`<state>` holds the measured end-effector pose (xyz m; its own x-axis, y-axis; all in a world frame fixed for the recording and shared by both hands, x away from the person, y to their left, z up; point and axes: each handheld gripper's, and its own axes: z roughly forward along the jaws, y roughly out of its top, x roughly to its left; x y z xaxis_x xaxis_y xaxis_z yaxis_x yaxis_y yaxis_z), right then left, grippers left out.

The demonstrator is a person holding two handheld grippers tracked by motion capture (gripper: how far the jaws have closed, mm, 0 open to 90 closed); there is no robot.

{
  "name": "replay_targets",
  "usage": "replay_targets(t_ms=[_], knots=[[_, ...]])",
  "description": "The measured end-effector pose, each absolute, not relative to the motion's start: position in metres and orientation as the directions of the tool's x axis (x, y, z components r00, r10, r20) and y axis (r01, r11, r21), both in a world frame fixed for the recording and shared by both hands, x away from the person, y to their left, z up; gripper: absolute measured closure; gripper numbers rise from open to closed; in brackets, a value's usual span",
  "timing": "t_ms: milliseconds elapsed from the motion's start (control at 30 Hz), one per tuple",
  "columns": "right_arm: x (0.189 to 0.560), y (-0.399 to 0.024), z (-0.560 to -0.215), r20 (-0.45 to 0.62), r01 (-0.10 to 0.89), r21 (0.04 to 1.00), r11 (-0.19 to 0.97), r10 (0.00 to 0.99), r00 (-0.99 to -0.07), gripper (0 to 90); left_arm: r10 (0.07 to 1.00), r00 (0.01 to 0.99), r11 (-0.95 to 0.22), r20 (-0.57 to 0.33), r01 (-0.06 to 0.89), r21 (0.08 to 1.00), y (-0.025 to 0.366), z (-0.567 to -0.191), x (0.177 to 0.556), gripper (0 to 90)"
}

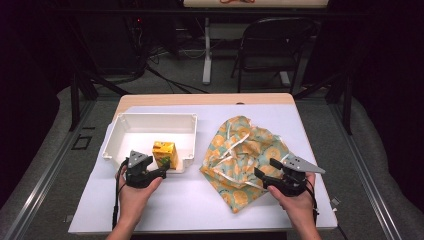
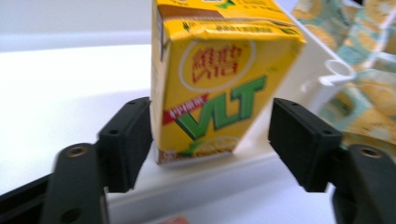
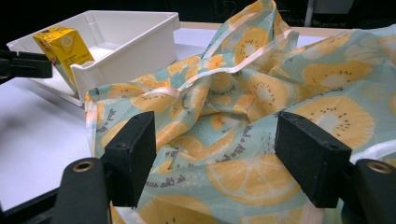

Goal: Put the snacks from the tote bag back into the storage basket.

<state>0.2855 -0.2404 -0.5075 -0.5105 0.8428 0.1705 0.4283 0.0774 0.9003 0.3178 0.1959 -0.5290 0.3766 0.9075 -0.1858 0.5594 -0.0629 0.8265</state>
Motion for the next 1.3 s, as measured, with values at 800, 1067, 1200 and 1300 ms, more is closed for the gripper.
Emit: replay_targets(t_ms=[800, 1067, 1200, 1300], knots=[[0.287, -0.238, -0.51, 0.169, 0.431, 0.898, 0.083, 0.841, -0.514, 29.4, 0.922, 0.322, -0.003, -0.216, 0.563, 0.826, 0.222, -0.546, 0.348, 90.0], [0.288, -0.238, -0.51, 0.164, 0.435, 0.896, 0.091, 0.842, -0.514, 29.5, 0.918, 0.322, 0.008, -0.231, 0.568, 0.823, 0.22, -0.547, 0.353, 90.0], [0.288, -0.237, -0.511, 0.165, 0.437, 0.895, 0.092, 0.842, -0.514, 29.6, 0.916, 0.325, 0.008, -0.234, 0.568, 0.823, 0.217, -0.549, 0.354, 90.0], [0.288, -0.237, -0.511, 0.165, 0.436, 0.895, 0.091, 0.841, -0.516, 29.6, 0.914, 0.327, 0.012, -0.241, 0.572, 0.82, 0.216, -0.549, 0.355, 90.0]])
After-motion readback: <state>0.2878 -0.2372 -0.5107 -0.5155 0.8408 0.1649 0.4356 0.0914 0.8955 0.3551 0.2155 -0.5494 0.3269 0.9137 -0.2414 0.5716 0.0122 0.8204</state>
